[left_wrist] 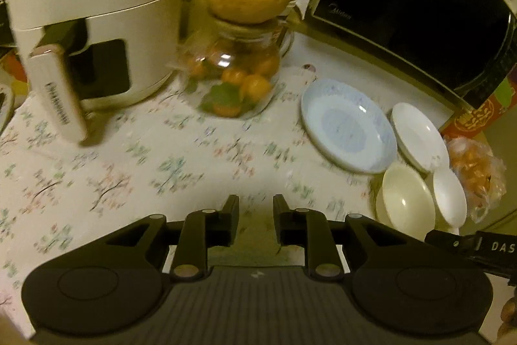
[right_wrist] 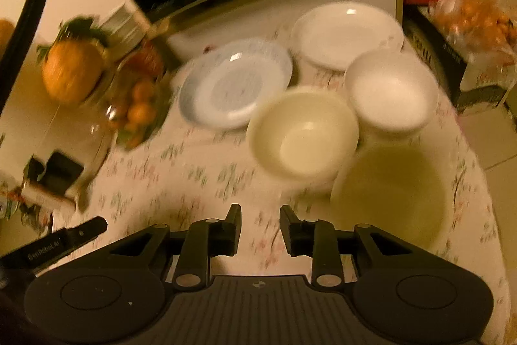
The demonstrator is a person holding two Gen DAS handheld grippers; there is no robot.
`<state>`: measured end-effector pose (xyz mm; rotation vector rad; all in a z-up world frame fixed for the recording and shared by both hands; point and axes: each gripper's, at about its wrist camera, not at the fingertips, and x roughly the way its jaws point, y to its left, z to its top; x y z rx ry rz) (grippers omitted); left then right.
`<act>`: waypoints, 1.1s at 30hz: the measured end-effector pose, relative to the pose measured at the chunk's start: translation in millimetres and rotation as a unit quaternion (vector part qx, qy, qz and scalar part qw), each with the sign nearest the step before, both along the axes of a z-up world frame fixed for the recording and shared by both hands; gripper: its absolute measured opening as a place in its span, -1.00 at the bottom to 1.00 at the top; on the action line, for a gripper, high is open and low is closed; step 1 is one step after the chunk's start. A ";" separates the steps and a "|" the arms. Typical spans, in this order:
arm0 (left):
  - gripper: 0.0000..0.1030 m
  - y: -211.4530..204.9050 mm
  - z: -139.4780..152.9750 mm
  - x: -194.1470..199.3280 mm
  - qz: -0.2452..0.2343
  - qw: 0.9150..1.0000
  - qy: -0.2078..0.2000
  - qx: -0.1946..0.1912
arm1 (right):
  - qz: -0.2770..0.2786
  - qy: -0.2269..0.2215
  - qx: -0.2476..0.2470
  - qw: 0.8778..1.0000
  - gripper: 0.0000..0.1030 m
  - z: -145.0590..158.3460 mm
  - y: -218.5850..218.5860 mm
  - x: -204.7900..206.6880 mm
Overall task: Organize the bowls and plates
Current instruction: 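Move both grippers to the smaller blue-patterned plate by the microwave, then close both grippers on the rim of the smaller blue-patterned plate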
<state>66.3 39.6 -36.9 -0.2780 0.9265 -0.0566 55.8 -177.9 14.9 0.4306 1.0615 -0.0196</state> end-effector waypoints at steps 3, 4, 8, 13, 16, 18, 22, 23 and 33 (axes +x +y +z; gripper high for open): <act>-0.60 -8.0 -6.0 18.6 0.001 1.000 -0.001 -0.012 | -0.001 -0.011 0.000 1.000 -0.42 0.1 -8.7 14.4; -0.60 -10.2 -7.3 24.3 0.002 1.000 -0.002 -0.016 | -0.001 -0.017 -0.005 1.000 -0.38 0.4 -10.2 20.9; -0.55 -19.9 -11.8 49.6 0.011 0.999 -0.016 -0.033 | -0.011 -0.041 -0.015 0.999 -0.26 0.7 -20.5 43.2; -0.30 -30.3 -22.8 84.1 0.014 0.998 -0.029 -0.053 | -0.044 -0.050 0.013 0.998 -0.23 -10.0 -39.2 71.4; -0.24 -34.5 -30.9 100.5 0.018 0.998 -0.029 -0.060 | -0.056 -0.059 0.009 0.997 -0.23 -17.5 -47.5 91.9; -0.21 -37.2 -34.8 109.1 0.019 0.997 -0.029 -0.067 | -0.061 -0.063 0.005 0.996 -0.23 -23.0 -52.1 102.8; -0.13 -44.9 -40.1 124.4 0.012 0.996 -0.027 -0.078 | -0.067 -0.051 0.020 0.996 -0.23 -39.9 -55.4 122.3; -0.13 -46.3 -41.4 127.0 0.011 0.996 -0.027 -0.079 | -0.067 -0.045 0.019 0.997 -0.23 -44.2 -54.6 125.3; -0.31 -53.8 -59.4 142.9 0.007 0.997 0.000 -0.083 | -0.081 -0.013 0.039 0.996 -0.25 -67.5 -56.8 141.9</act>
